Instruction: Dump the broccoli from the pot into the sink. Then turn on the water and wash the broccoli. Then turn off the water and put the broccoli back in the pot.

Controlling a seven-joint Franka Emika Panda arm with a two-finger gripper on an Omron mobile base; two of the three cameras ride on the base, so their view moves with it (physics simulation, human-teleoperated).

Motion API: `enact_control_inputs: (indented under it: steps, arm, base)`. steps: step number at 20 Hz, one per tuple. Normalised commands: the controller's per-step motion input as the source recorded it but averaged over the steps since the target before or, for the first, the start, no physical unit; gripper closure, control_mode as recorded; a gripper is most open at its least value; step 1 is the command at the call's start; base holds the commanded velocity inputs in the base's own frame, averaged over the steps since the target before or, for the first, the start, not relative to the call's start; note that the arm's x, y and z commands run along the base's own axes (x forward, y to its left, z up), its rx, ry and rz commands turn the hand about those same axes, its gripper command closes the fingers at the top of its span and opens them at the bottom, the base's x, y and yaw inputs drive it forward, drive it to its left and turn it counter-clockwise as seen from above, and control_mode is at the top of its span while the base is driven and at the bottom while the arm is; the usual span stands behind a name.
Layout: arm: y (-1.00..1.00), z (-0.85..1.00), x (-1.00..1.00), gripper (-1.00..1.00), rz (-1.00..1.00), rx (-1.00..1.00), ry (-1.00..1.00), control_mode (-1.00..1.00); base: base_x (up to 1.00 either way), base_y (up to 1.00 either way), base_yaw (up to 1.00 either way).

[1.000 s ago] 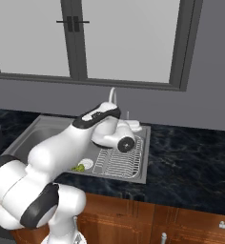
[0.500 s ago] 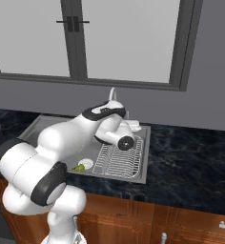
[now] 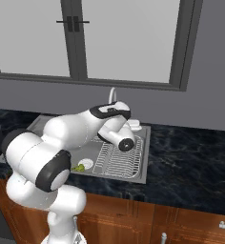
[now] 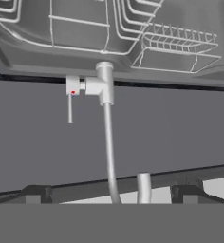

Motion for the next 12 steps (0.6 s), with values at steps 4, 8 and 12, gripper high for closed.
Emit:
enact_control_inputs:
  steps: [4,8,12]
  arm:
    - [-0.09,-0.08,0.12,-1.00,0.00,0.00,-0.06,-1.00]
    - [-0.10,-0.13,0.09,-1.00,0.00,0.01,-0.03,-1.00]
    - [-0.03,-0.06,0.08,-1.00,0.00,0.00,-0.01,-1.00]
  base:
    - [0.00,0.00,0.00]
    - [0.00,0.00,0.00]
    - [0.00,0.00,0.00]
